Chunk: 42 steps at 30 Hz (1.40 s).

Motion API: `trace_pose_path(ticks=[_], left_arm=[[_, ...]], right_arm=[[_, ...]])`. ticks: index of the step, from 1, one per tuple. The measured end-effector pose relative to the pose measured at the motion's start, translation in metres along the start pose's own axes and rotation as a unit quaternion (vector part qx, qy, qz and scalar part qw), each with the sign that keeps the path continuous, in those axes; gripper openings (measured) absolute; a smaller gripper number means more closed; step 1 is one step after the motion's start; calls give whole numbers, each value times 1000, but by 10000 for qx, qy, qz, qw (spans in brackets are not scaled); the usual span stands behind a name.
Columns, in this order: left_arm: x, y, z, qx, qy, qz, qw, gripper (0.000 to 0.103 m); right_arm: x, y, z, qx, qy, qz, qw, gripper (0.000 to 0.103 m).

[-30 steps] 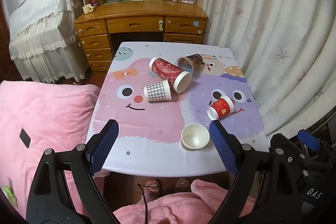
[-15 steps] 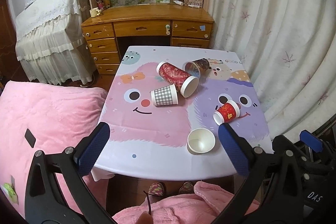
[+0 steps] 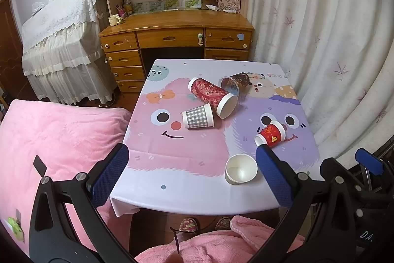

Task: Flip cup upright

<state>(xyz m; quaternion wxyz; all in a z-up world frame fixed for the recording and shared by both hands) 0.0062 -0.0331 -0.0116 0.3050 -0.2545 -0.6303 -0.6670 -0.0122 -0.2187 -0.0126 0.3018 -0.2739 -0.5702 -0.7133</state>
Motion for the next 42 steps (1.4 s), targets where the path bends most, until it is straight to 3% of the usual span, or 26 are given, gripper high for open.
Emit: trace_pose_path(ticks=[42], left_arm=[[8,-3,-2,44,-15,-8,10000,102]], right_arm=[[-9,-17,3,102,37,184,9998,103]])
Point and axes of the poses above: each gripper's, at about its wrist camera, not at the fingertips, and x roughly against the way its jaws point, z to its left, y to its top, the point moved 1 cm from there along -x, roughly the way its jaws point, and after that the axes turned 6 degrees about -x, right-handed, at the moved point
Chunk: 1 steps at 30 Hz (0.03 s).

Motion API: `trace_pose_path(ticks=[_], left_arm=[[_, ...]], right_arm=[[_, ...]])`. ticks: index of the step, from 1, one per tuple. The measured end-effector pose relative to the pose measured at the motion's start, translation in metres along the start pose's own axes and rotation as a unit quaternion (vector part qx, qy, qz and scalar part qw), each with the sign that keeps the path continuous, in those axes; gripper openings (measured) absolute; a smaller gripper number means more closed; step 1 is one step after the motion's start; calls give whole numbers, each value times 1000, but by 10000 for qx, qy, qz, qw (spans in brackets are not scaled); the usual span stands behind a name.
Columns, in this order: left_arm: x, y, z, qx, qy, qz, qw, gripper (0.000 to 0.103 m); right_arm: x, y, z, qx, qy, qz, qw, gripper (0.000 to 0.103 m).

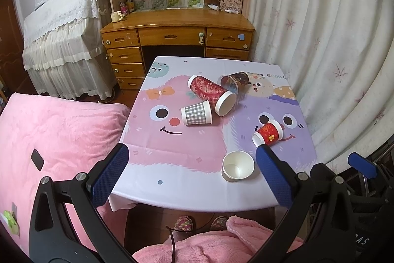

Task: Flip cup upright

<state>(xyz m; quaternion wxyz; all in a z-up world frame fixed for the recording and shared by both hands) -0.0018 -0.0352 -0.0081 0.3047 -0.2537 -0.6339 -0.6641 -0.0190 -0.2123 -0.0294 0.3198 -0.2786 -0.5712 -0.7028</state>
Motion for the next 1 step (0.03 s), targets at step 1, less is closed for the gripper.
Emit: trace_pose_path(ticks=[1], left_arm=[[0,0,1,2,-4,-2,10000,102]], right_arm=[[-1,1,-1,-5,1,8,10000,103]])
Point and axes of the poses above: each gripper's, at about its wrist camera, not at the fingertips, and x roughly against the way its jaws point, z to its left, y to its top, the point moved 1 cm from there along -x, roughly the way its jaws point, and after that the axes turned 6 degrees about -x, right-handed, at the moved point
